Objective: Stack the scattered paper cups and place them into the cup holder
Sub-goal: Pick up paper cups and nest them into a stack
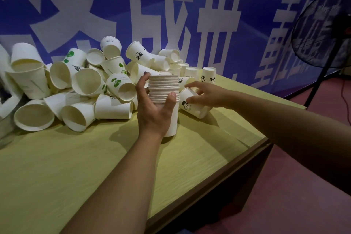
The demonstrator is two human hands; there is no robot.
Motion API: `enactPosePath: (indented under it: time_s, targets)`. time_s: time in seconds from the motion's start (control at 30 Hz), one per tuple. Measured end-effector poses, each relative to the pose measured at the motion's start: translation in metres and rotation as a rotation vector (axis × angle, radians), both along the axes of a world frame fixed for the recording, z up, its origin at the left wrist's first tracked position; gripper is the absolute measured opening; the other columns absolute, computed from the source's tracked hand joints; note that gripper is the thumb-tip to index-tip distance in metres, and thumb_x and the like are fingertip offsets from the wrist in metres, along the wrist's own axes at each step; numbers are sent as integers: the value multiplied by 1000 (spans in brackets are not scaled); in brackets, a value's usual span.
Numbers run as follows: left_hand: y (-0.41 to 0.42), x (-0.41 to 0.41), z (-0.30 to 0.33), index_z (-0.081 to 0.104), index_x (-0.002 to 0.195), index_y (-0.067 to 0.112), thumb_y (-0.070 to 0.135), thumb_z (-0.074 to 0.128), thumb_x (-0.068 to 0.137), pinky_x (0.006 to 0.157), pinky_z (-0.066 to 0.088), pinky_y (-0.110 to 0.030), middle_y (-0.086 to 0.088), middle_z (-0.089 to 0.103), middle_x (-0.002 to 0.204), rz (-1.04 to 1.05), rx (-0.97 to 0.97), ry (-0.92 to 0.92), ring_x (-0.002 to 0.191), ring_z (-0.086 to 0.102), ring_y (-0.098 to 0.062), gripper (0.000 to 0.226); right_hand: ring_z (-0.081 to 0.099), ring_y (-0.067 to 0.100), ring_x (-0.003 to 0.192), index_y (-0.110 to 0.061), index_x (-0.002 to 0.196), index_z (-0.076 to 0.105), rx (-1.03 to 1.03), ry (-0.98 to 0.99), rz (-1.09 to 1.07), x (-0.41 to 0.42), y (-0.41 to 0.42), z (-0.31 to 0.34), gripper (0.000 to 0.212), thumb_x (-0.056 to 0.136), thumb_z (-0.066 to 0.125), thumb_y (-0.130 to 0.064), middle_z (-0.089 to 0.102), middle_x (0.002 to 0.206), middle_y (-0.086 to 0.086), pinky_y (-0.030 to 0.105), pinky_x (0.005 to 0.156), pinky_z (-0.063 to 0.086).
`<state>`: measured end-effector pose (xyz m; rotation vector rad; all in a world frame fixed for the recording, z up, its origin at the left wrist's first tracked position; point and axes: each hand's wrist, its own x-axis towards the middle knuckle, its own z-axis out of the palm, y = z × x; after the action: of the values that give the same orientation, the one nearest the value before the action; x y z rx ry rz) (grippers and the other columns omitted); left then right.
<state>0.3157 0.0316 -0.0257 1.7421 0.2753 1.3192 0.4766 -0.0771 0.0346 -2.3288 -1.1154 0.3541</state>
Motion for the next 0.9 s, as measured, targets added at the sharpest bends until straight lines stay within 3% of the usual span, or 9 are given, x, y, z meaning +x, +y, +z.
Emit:
enactPosePath:
  time_s: [0.07, 0.17, 0.3, 0.37, 0.43, 0.53, 0.67, 0.77, 0.9]
  targets:
    - [-2, -1, 0, 30, 142, 32, 59, 60, 73, 63, 51, -14, 1, 58, 116, -30, -12, -14, 87, 63, 4, 80, 62, 28, 107, -33, 146, 37, 195, -24, -44, 2, -5, 4, 62, 92, 66, -38, 54, 130, 8, 39, 82, 60]
    - [-5, -1, 0, 31, 137, 46, 60, 62, 74, 69, 51, -13, 12, 59, 114, -74, -9, 2, 91, 64, 4, 71, 61, 29, 109, -31, 145, 38, 625, 27, -88, 3, -11, 17, 61, 92, 67, -36, 51, 134, 11, 41, 82, 60]
    - [-10, 0, 1, 32, 140, 53, 66, 61, 77, 85, 55, -25, 3, 58, 130, -94, 35, 50, 108, 64, -6, 70, 59, 23, 112, -33, 142, 37, 919, 75, -37, -16, -7, 33, 59, 92, 67, -37, 50, 134, 8, 29, 76, 60]
    - [-10, 2, 1, 33, 140, 53, 66, 61, 79, 91, 56, -39, 1, 57, 134, -91, 64, 49, 112, 64, -15, 68, 59, 20, 112, -30, 143, 36, 967, 51, -22, -28, -2, 37, 61, 91, 67, -38, 51, 132, 6, 27, 75, 59]
    - [-11, 3, 2, 33, 141, 51, 68, 61, 80, 89, 57, -43, 1, 56, 135, -97, 78, 62, 111, 64, -17, 69, 60, 13, 105, -28, 144, 36, 969, 50, 10, -40, 3, 36, 62, 91, 68, -36, 50, 131, 5, 23, 71, 59]
    - [-12, 2, 1, 28, 142, 52, 71, 56, 80, 82, 59, -35, 0, 53, 137, -107, 91, 83, 110, 63, -13, 71, 61, 13, 102, -33, 140, 38, 932, 114, 88, -57, 9, 27, 55, 93, 66, -32, 49, 133, 5, 28, 71, 61]
    - [-6, 2, 1, 17, 150, 49, 70, 50, 82, 79, 54, -23, 4, 44, 146, 1, 22, 17, 109, 59, -5, 78, 59, 15, 113, -34, 133, 57, 846, 38, 92, -62, 16, -4, 41, 95, 53, -50, 55, 134, -2, 43, 91, 56]
    - [-5, 3, 1, 15, 154, 44, 68, 47, 83, 77, 49, -16, 9, 37, 144, 38, 5, 7, 106, 53, 1, 82, 56, 13, 120, -37, 135, 57, 837, 55, 114, -57, 17, -17, 40, 98, 48, -49, 58, 135, -6, 47, 97, 52]
    - [-5, 4, -1, 19, 151, 48, 67, 48, 83, 85, 53, -27, 0, 42, 150, 48, 21, 22, 116, 58, -12, 76, 55, 4, 109, -31, 138, 53, 821, -123, -22, -34, 16, -17, 37, 102, 50, -34, 56, 130, -3, 28, 91, 51]
